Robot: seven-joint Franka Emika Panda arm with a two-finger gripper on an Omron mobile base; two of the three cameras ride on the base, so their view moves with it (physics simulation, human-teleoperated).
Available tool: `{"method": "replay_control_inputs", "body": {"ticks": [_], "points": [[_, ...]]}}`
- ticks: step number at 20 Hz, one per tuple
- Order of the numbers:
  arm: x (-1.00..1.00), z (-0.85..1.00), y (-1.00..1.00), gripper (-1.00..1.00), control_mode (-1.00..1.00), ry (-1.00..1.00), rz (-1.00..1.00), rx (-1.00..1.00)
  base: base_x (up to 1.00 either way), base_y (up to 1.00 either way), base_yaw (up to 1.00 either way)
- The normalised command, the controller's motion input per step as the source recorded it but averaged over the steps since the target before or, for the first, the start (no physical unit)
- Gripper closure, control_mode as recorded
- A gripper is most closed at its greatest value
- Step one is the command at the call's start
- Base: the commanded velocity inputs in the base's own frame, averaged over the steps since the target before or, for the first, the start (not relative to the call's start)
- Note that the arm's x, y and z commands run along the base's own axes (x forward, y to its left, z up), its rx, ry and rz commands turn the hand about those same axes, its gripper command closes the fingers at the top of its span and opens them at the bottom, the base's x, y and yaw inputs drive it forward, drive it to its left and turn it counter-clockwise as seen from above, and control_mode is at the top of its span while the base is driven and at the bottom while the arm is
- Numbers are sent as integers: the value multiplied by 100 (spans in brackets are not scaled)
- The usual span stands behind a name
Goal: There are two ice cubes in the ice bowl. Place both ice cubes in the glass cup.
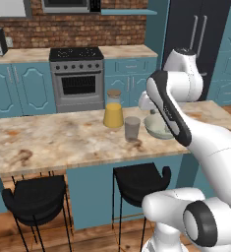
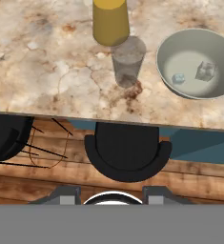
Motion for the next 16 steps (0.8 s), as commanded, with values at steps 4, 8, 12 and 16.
{"method": "replay_control_inputs", "body": {"ticks": [4, 8, 12, 16], "points": [[1, -8, -14, -100, -100, -2, 0, 0, 0, 0, 0], [15, -17, -34, -100, -100, -1, 0, 0, 0, 0, 0], [0, -12, -64, -100, -100, -3, 2, 7, 0, 0, 0], [21, -20, -52, -100, -100, -1, 1, 6, 0, 0, 0]]}}
